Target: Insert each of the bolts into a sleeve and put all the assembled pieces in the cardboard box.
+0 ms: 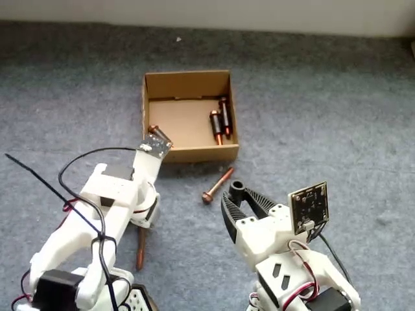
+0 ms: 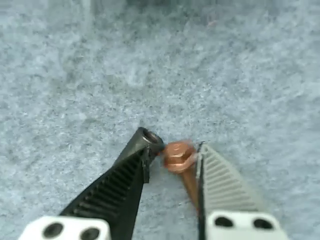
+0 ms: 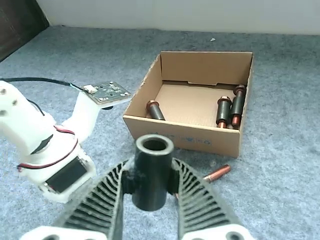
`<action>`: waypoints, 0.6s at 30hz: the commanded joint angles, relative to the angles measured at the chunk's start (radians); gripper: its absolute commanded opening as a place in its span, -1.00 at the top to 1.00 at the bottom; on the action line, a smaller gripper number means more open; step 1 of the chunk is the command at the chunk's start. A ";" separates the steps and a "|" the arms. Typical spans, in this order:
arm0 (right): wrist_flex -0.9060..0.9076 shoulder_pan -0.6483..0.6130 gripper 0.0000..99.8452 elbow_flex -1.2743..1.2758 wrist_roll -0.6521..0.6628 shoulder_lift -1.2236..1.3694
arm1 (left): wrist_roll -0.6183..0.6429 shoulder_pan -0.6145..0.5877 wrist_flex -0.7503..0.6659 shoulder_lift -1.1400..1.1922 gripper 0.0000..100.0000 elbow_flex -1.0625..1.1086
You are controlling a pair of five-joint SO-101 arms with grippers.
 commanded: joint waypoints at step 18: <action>0.002 -0.007 0.99 -0.002 0.012 -0.002 | 0.012 0.110 0.347 0.039 0.76 -0.377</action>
